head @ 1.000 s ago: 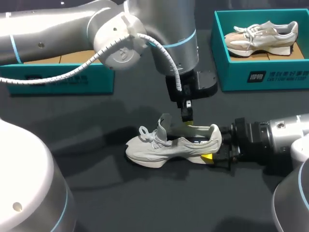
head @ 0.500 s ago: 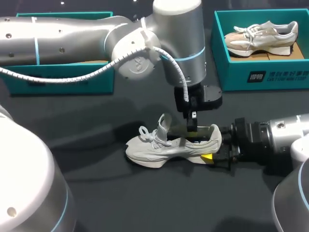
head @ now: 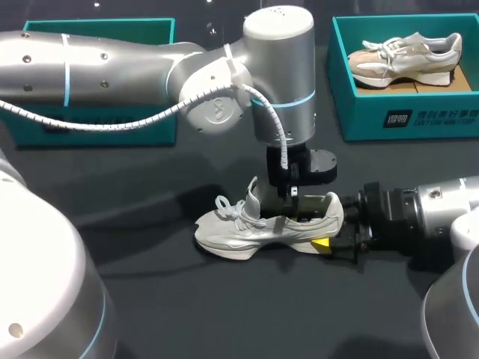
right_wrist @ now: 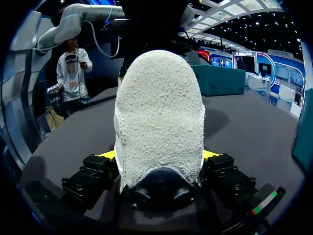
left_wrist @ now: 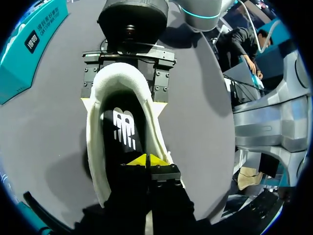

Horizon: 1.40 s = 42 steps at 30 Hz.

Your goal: Take the shoe out of the shoebox, open the shoe tongue, remove and reinsert the insole, then place the shoe into the shoebox

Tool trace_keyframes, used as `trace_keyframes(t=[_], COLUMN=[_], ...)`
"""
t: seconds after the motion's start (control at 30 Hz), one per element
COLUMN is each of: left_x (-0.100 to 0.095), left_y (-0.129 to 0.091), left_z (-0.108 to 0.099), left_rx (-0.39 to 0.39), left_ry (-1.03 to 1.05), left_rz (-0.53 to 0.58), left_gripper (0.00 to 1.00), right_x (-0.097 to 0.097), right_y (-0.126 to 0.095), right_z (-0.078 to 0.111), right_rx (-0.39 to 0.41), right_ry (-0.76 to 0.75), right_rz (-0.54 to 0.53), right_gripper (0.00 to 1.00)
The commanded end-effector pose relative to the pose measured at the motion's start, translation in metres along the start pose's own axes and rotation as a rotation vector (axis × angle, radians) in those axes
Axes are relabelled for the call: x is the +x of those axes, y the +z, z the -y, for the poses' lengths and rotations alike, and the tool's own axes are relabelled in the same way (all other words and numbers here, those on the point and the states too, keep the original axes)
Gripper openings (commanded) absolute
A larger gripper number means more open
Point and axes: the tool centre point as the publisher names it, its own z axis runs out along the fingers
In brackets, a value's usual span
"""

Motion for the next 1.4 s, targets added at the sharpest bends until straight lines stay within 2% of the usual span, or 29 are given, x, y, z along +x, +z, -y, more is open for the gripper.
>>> trace_keyframes(t=[0.03,0.4,0.47,0.63,0.7,0.93,1.17,1.4], left_x=[0.001,0.005,0.004,-0.001,-0.001,-0.004,-0.014,-0.03], left_y=[0.008,0.02,0.023,0.029,0.03,0.038,0.051,0.063], left_z=[-0.005,-0.001,0.0,0.0,0.0,0.001,0.005,0.005], left_rx=[0.007,-0.008,-0.01,-0.02,-0.023,-0.051,-0.087,-0.125], left_ry=[0.011,0.057,0.056,0.052,0.055,0.065,0.068,0.038], left_rz=[-0.012,-0.018,-0.018,-0.016,-0.016,0.013,0.06,0.175], left_gripper=[0.0,0.0,0.09,0.17,0.26,0.38,0.38,0.38], right_x=[0.001,0.001,0.001,0.001,0.001,0.001,0.001,0.001], right_y=[0.0,0.0,0.0,0.0,0.0,0.0,0.0,0.0], right_z=[-0.001,-0.001,-0.001,-0.001,-0.001,-0.001,-0.001,-0.001], right_rx=[0.005,0.005,0.005,0.005,0.005,0.005,0.005,0.005], right_ry=[0.001,0.001,0.001,0.001,0.001,0.001,0.001,0.001], right_rz=[0.001,0.001,0.001,0.001,0.001,0.001,0.001,0.001], right_gripper=[0.0,0.0,0.0,0.0,0.0,0.0,0.0,0.0])
